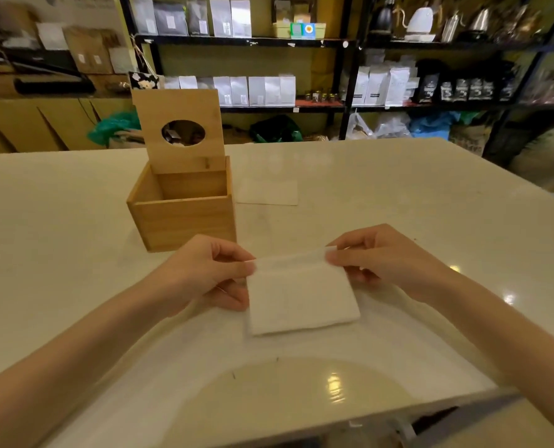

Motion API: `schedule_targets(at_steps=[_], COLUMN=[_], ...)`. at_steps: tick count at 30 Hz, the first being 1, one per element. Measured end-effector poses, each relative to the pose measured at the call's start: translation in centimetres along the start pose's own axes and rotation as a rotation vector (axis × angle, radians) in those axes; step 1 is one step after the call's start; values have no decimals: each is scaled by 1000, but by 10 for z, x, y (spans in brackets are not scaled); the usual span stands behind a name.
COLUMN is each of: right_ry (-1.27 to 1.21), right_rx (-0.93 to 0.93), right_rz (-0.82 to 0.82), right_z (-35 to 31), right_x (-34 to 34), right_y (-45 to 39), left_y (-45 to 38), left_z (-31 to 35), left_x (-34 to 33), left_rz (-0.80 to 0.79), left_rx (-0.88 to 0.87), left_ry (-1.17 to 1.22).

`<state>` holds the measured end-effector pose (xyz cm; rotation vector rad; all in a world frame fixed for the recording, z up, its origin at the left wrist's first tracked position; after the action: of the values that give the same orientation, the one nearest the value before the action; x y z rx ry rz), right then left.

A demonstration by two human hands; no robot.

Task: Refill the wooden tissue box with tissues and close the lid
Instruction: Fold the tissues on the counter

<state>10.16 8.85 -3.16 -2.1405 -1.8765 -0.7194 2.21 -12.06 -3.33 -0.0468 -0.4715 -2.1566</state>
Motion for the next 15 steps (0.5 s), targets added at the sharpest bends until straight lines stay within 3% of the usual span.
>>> schedule_targets(at_steps=[4, 11, 13, 15], right_ry=[12, 347, 484, 718], right_rx=[-1, 179, 257, 413], right_rz=[20, 122, 182, 239], right_z=[4, 7, 10, 9], right_x=[-4, -7, -7, -8], right_y=[-4, -5, -3, 1], left_y=[-5, -9, -9, -5], left_z=[-7, -11, -12, -12], left_x=[-2, -2, -2, -4], left_rz=[64, 100, 165, 255], left_rx=[-53, -130, -241, -458], left_ry=[-74, -165, -322, -584])
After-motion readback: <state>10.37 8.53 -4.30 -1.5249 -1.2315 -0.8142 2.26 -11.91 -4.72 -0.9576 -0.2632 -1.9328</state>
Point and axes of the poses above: each hand's wrist, its own y-axis away from the middle knuckle, its own x-axis out of the back of the hand, z = x × y, the point moved 3 cm from there along -y, towards the middle knuckle, and after that the axes turned 6 degrees about y, right-handed, at the moved point
